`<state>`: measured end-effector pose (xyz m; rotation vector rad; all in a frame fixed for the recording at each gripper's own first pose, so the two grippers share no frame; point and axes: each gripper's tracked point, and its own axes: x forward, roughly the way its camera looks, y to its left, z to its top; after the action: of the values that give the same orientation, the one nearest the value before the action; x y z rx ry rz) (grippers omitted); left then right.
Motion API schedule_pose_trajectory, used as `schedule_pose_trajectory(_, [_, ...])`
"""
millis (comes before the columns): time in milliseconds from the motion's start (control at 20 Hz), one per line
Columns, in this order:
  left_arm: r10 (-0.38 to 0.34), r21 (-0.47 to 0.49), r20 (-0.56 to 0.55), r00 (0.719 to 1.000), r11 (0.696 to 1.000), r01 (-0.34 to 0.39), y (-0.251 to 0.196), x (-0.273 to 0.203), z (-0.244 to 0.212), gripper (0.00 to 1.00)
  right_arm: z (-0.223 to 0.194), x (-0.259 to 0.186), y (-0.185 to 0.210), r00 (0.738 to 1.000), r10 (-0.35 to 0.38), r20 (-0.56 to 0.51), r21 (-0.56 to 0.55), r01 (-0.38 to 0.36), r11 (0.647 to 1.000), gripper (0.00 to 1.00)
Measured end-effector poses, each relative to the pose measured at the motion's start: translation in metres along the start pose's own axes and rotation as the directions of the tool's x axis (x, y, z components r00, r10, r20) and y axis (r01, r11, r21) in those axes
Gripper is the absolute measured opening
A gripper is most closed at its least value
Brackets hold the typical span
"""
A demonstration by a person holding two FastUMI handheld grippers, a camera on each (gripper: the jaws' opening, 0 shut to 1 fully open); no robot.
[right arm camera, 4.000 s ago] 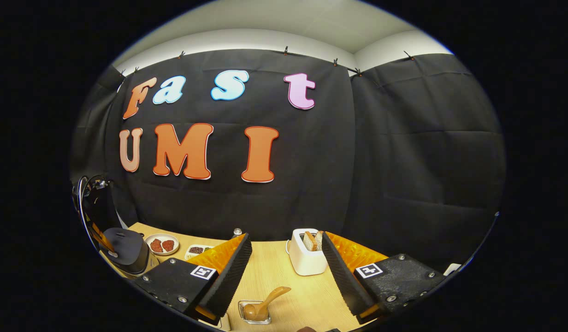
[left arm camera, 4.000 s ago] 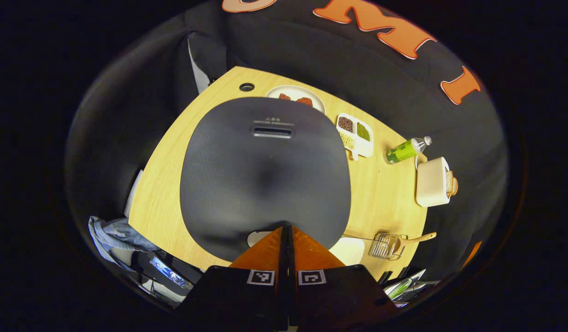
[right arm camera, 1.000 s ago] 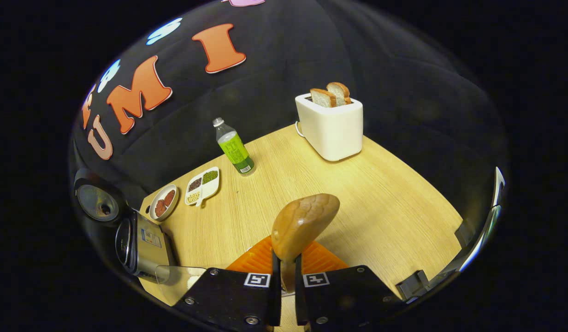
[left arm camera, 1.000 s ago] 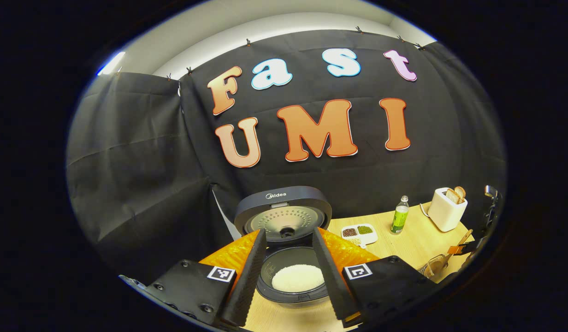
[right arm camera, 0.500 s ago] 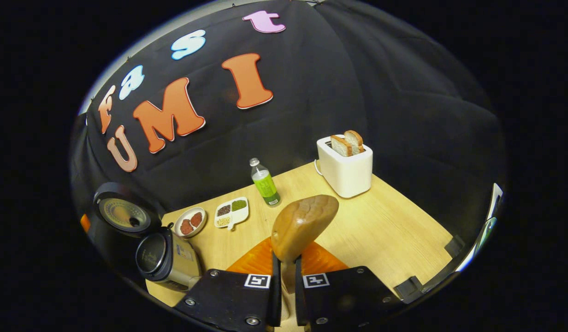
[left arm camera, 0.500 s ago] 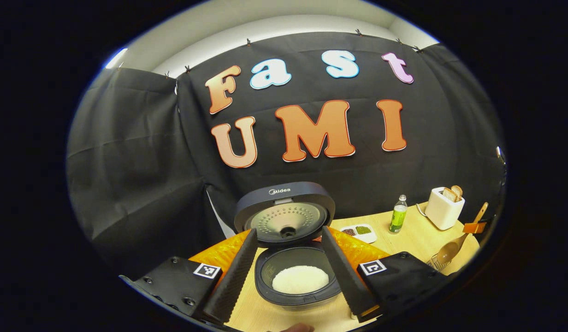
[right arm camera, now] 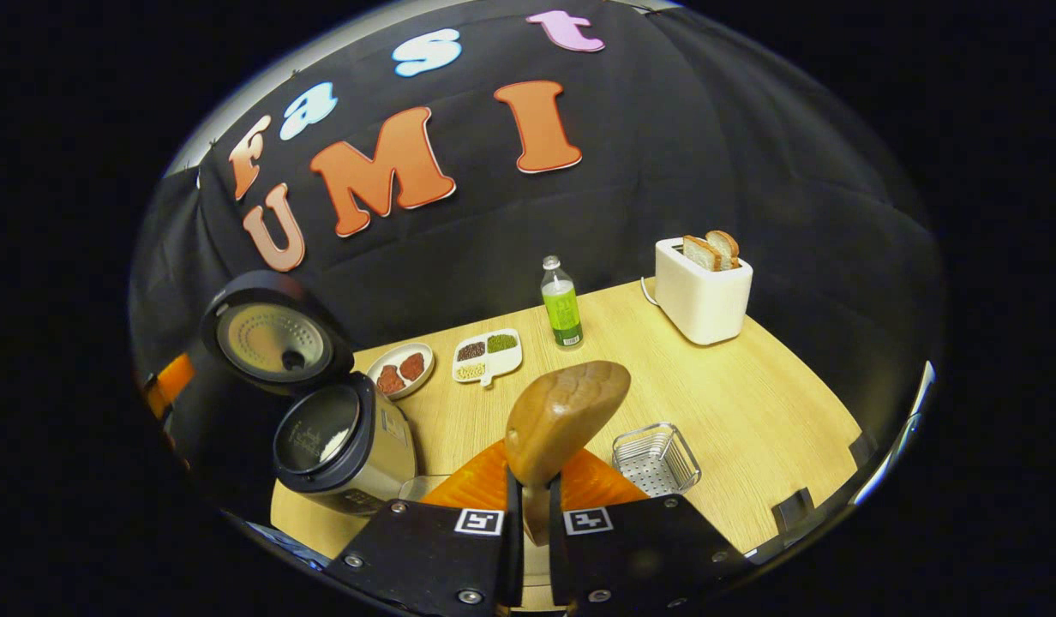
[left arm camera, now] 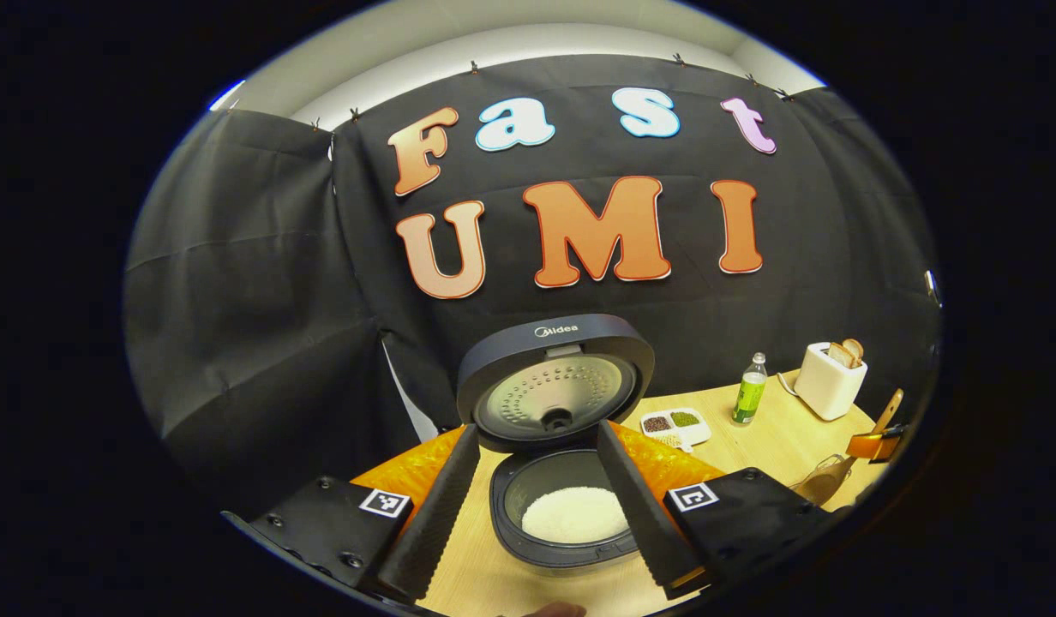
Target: Close the left gripper, press the button to open the rice cooker; take a wooden spoon from the chopstick holder with the right hand, scoop a spoonful of rice and pour it into the rice cooker, then put the wooden spoon back into the chopstick holder.
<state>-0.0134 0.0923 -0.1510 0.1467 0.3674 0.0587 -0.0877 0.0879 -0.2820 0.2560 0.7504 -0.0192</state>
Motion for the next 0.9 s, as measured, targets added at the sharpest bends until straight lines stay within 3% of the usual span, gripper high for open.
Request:
schedule_pose_trajectory(100, [-0.005,0.004,-0.003,1.000,1.000,0.005,0.005,0.001,-0.003,0.85,-0.015,0.008,0.001,0.999,-0.037,-0.009,-0.059,0.036,0.998,0.11])
schedule_pose_trajectory(150, [-0.006,0.004,-0.005,1.000,1.000,0.006,0.006,0.002,-0.006,0.94,-0.021,0.012,0.000,0.998,-0.060,-0.013,-0.086,0.059,0.995,0.12])
schedule_pose_trajectory(400, [-0.016,0.026,-0.026,1.000,1.000,0.016,0.017,0.004,-0.018,0.94,-0.040,0.027,0.004,0.990,-0.140,0.008,-0.191,0.139,0.972,0.12])
schedule_pose_trajectory(600, [-0.008,0.040,-0.042,0.999,0.999,0.010,0.028,0.008,-0.025,0.94,-0.049,0.030,-0.007,0.956,-0.278,0.090,-0.168,0.289,0.942,0.12])
schedule_pose_trajectory(650, [-0.008,0.041,-0.045,0.999,0.999,0.010,0.031,0.010,-0.027,0.85,-0.057,0.030,-0.007,0.951,-0.296,0.093,-0.167,0.308,0.937,0.12])
schedule_pose_trajectory(900, [-0.017,0.051,-0.067,0.998,0.999,0.020,0.033,0.016,-0.034,0.85,-0.072,0.034,0.008,0.950,-0.282,0.133,-0.272,0.308,0.911,0.11])
